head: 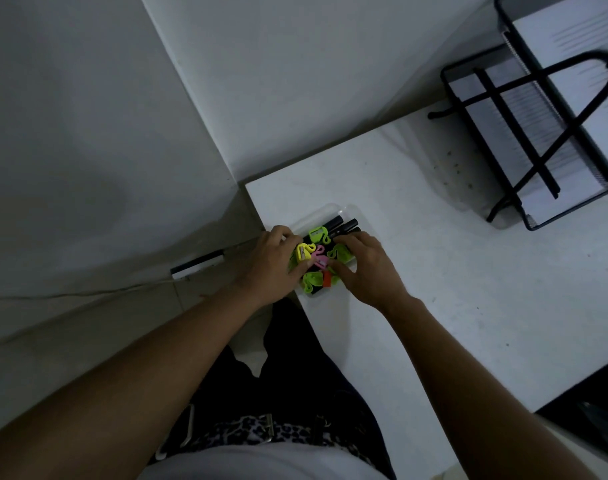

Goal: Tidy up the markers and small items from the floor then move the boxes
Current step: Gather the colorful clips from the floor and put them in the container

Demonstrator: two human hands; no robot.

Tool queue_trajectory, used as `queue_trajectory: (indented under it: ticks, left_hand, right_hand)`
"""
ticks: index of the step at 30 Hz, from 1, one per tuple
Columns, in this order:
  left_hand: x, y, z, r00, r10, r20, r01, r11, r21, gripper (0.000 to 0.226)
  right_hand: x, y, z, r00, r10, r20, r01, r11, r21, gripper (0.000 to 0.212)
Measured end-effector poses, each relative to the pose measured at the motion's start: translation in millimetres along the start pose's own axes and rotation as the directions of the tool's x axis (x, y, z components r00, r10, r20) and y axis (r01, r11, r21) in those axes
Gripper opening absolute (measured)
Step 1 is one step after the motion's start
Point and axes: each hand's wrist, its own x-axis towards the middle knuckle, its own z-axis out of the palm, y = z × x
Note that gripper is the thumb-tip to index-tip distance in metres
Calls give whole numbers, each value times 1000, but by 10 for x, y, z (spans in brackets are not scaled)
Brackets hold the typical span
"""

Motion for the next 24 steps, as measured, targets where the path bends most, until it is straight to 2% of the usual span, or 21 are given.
queue_trajectory:
  ticks: [7, 15, 18, 20, 24]
  left_hand:
    - [49, 49, -25, 1000, -15, -10, 14, 997, -77, 38]
    - [69, 15, 19, 997, -16, 71, 16, 1000, 5, 44]
    - [90, 28, 51, 995, -32, 90, 28, 999, 40, 46]
    - [100, 32, 63, 993, -44, 111, 38, 998, 54, 51]
    - [112, 52, 58, 996, -45, 77, 45, 999, -1, 47]
  right_hand:
    - [1, -22, 1, 1000, -17, -11, 18, 996, 87, 36]
    - [2, -11, 73, 998, 31, -47, -26, 994, 106, 36]
    - [14, -37, 119, 993, 46, -105, -36, 995, 98, 35]
    - [28, -66, 150, 987, 86, -137, -73, 993, 93, 38]
    - [65, -76, 193, 991, 105, -81, -102, 994, 39, 49]
